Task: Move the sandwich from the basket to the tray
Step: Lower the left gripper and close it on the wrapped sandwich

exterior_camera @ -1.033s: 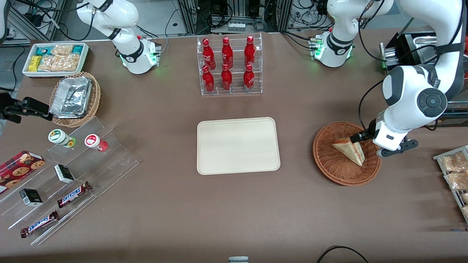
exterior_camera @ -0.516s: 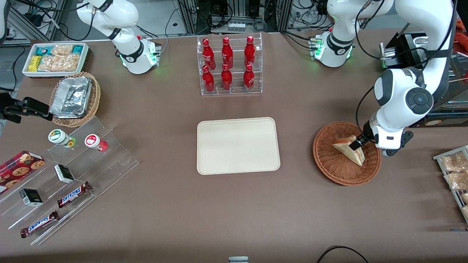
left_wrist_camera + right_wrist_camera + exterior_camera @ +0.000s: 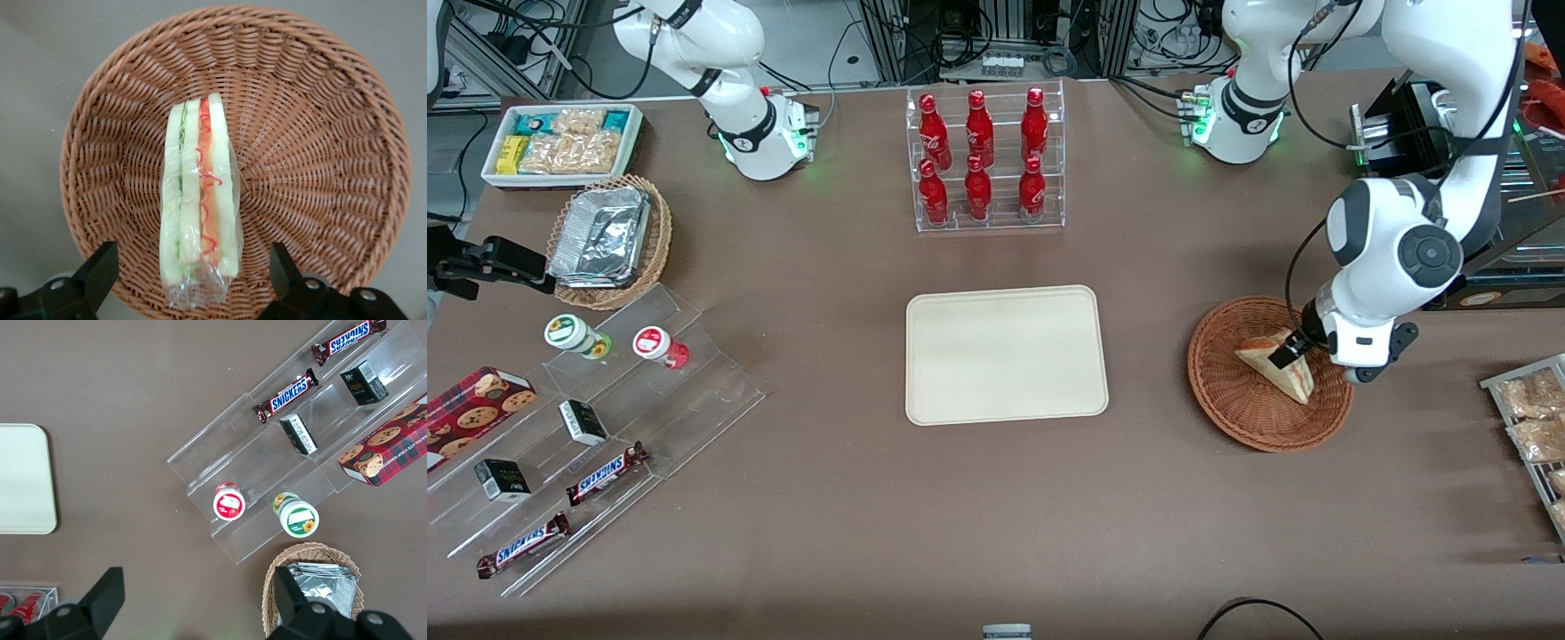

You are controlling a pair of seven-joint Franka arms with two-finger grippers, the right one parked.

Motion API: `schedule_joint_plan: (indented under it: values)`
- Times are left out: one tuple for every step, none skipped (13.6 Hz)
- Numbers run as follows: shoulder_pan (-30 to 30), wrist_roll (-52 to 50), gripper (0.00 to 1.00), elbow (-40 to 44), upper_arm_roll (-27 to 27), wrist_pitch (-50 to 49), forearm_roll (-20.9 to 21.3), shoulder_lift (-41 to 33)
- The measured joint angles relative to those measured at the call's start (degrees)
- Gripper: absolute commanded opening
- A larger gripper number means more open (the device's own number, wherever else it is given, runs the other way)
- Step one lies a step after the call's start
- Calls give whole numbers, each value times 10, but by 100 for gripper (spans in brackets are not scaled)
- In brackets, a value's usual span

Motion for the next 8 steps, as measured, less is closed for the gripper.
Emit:
schedule_joint_plan:
  values:
    - [0, -1, 100, -2, 0, 9, 0, 11]
    - [0, -2, 97, -2, 0, 18, 0, 21]
    - [0, -3, 35, -3, 0, 25, 0, 29]
    - [0, -6, 0, -3, 0, 27, -1, 34]
    - [0, -13, 0, -4, 0, 27, -1, 36]
    - [0, -19, 0, -4, 0, 26, -1, 36]
    - [1, -21, 0, -4, 0, 21, -1, 35]
    - [1, -21, 0, -4, 0, 12, -1, 33]
